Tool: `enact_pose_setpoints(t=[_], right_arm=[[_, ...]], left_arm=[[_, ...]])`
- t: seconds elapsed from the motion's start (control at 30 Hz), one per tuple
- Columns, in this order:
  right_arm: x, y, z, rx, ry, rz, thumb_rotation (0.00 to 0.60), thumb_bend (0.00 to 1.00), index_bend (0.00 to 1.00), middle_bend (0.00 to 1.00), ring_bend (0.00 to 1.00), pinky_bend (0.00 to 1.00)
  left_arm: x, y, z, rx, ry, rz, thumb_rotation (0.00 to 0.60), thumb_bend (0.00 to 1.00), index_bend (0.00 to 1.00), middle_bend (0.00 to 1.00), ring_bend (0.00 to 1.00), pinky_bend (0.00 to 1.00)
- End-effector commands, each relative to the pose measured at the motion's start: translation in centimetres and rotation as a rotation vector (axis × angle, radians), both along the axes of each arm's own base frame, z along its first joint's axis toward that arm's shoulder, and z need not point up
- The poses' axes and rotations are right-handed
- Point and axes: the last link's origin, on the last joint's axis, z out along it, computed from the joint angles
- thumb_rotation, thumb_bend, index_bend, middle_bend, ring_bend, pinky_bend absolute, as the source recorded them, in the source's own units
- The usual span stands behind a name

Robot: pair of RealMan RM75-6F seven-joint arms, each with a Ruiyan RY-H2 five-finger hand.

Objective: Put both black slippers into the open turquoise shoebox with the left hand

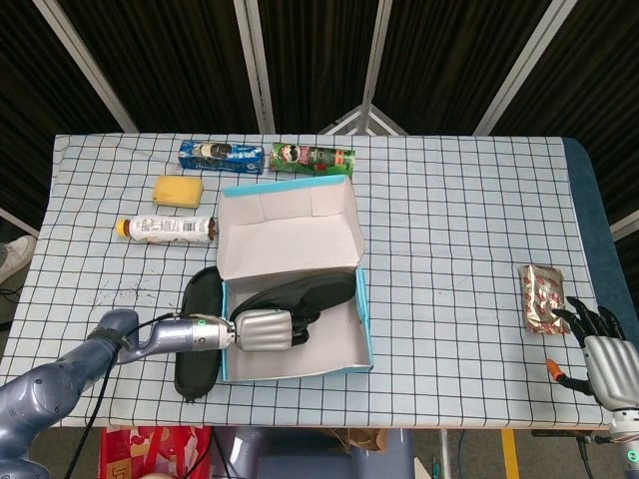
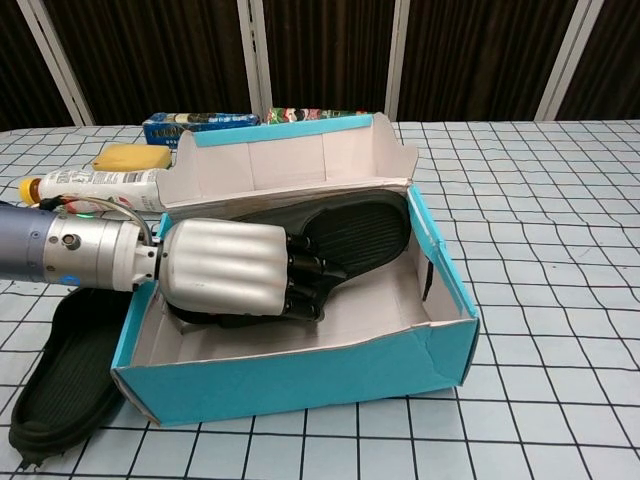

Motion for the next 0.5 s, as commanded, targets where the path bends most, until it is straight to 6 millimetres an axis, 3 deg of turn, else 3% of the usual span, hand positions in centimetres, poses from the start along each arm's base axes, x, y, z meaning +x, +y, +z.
enact_pose_setpoints(t=[0.03,0.23,0.5], right_arm=[[0.0,0.0,0.0,-0.001,0.000,0.000,0.600,0.31,0.21,0.10,0.16,0.04],[0.0,0.0,0.0,-0.002,0.001,-0.002,0.600,0.31,0.21,0.10,0.16,0.04],[0.1,0.1,0.0,-0.002,-0.002,-0.003,0.600,0.31,0.21,0.10,0.16,0.04]], left_arm=[[0.0,-0.1,-0.1,-0.005,0.005,0.011,0.600,0.42,0.48,0.48,0.12,0.30],[0.3,0.1,-0.2,0.006,-0.002,0.034,0.600,0.39,0.44,0.41,0.08,0.30],[2.0,1.2,1.1,0.100,-0.046,-0.012,0.600,0.30,0.28,0.16,0.02,0.27]])
